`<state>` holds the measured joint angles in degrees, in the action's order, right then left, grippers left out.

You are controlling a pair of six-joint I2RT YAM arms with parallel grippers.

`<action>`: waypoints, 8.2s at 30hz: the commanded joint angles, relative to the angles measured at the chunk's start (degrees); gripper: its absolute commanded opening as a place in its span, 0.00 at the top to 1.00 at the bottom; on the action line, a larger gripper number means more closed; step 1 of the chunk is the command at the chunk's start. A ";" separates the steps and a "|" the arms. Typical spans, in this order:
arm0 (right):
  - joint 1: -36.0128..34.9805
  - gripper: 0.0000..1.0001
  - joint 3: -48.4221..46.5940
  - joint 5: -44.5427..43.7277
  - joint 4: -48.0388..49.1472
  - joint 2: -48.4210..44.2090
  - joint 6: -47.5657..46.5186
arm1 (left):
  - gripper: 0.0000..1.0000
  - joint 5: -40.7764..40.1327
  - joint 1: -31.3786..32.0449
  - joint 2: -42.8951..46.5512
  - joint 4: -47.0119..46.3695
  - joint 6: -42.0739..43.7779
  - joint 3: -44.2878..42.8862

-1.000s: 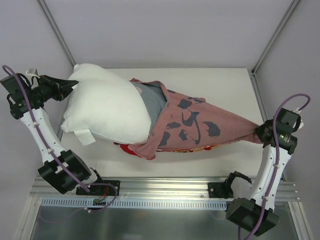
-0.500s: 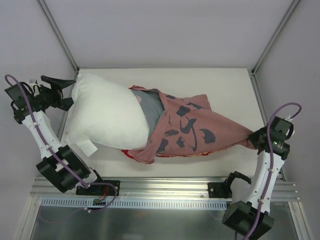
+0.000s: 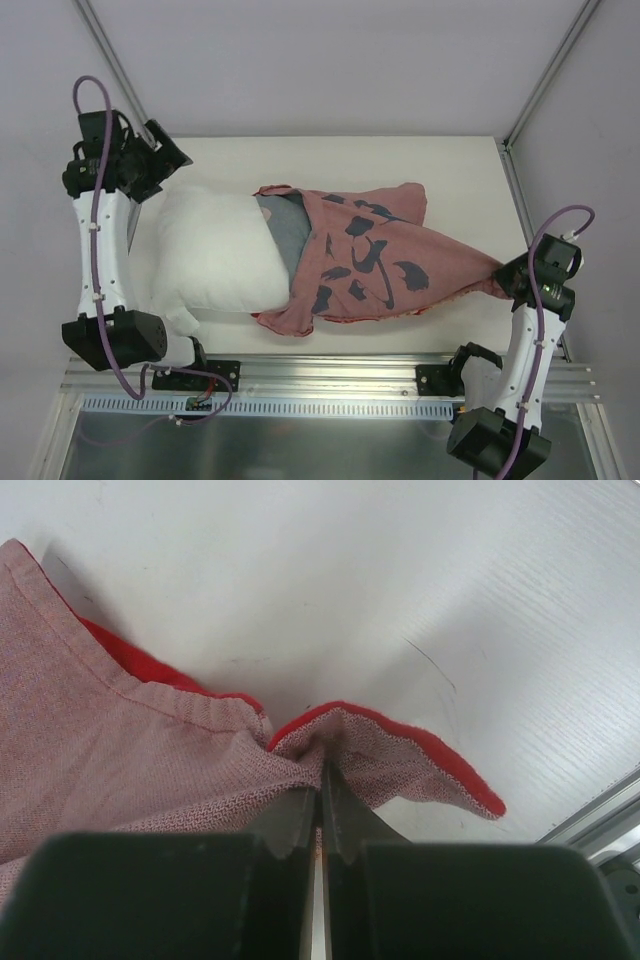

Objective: Remove the pillowcase from the pillow

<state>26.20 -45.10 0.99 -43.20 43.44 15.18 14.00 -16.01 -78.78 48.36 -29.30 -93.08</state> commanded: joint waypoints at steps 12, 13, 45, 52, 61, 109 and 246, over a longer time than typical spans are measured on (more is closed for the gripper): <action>-0.88 0.99 2.39 2.70 2.51 -2.92 -0.68 | 0.01 -22.88 17.31 -14.11 11.06 -0.23 -8.70; -0.97 0.99 2.56 2.78 2.51 -2.92 -0.76 | 0.01 -22.88 17.68 -15.34 11.14 -0.75 -9.31; -26.01 0.09 -25.79 -4.25 -0.12 16.20 -1.73 | 1.00 -3.47 19.26 1.42 -5.63 3.71 8.70; -29.01 0.02 -33.91 -1.61 -1.64 27.39 1.94 | 1.00 0.50 19.35 6.36 -9.51 7.85 11.42; -29.18 0.04 -29.52 6.73 9.69 39.34 16.71 | 1.00 4.72 19.35 8.38 -10.04 8.29 12.39; 4.17 0.99 -40.41 1.60 1.98 22.12 8.63 | 1.00 16.14 -13.06 7.68 -6.26 -0.14 6.95; -21.44 0.04 -8.25 1.47 -6.38 5.07 -4.91 | 0.21 -24.28 27.61 -20.27 6.22 -3.22 4.29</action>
<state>6.26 -53.63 1.91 -51.83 46.76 9.85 -7.99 11.79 -100.53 49.69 -30.92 -91.13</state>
